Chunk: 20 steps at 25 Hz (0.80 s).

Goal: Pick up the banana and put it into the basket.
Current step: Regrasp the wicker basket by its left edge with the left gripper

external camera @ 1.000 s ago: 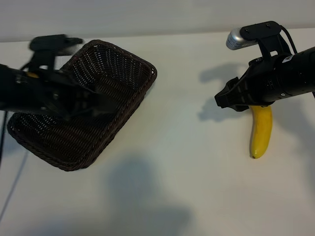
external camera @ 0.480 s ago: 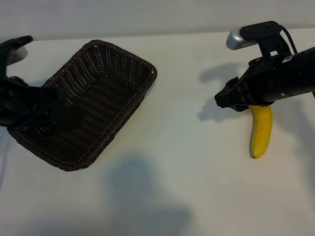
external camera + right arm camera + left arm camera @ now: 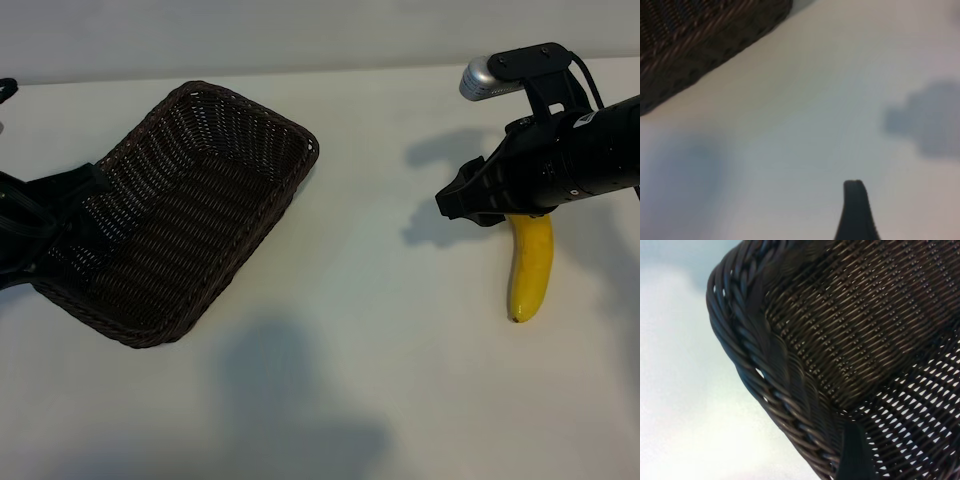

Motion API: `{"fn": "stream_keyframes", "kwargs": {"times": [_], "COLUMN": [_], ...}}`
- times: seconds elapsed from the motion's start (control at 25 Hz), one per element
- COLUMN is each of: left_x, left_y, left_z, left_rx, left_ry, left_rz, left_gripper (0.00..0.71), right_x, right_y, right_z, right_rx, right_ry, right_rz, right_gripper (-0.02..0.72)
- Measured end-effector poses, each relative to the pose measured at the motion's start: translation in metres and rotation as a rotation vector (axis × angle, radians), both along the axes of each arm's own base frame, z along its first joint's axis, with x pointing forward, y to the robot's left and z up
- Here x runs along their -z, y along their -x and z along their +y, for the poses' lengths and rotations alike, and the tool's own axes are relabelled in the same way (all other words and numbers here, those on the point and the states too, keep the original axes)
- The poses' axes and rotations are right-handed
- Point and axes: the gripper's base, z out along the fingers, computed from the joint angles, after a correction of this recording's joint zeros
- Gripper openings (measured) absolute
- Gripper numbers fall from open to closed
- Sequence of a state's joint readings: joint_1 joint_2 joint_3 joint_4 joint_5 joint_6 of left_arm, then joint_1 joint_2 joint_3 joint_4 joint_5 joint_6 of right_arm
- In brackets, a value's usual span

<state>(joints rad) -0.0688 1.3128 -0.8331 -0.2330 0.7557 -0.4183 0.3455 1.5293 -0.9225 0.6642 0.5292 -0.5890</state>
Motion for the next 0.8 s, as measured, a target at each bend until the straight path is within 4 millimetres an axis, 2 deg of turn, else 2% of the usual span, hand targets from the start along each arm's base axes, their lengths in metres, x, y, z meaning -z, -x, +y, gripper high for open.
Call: {"fn": "stream_keyframes", "kwargs": {"times": [0.28, 0.48, 0.8], "left_x": [0.001, 0.004, 0.004], "left_y": [0.004, 0.011, 0.011], "left_z": [0.001, 0.010, 0.013], "left_rx": [-0.114, -0.247, -0.363], "left_ry": [0.016, -0.054, -0.064], "left_rz": [0.068, 0.153, 0.170], "left_gripper": [0.526, 0.526, 0.526], "right_x": [0.000, 0.000, 0.000], "right_y": [0.000, 0.000, 0.000], "right_z": [0.000, 0.000, 0.000], "right_rx": [0.000, 0.000, 0.000], "right_ry": [0.000, 0.000, -0.001], "right_rz": [0.000, 0.000, 0.000], "right_gripper": [0.505, 0.505, 0.505]}}
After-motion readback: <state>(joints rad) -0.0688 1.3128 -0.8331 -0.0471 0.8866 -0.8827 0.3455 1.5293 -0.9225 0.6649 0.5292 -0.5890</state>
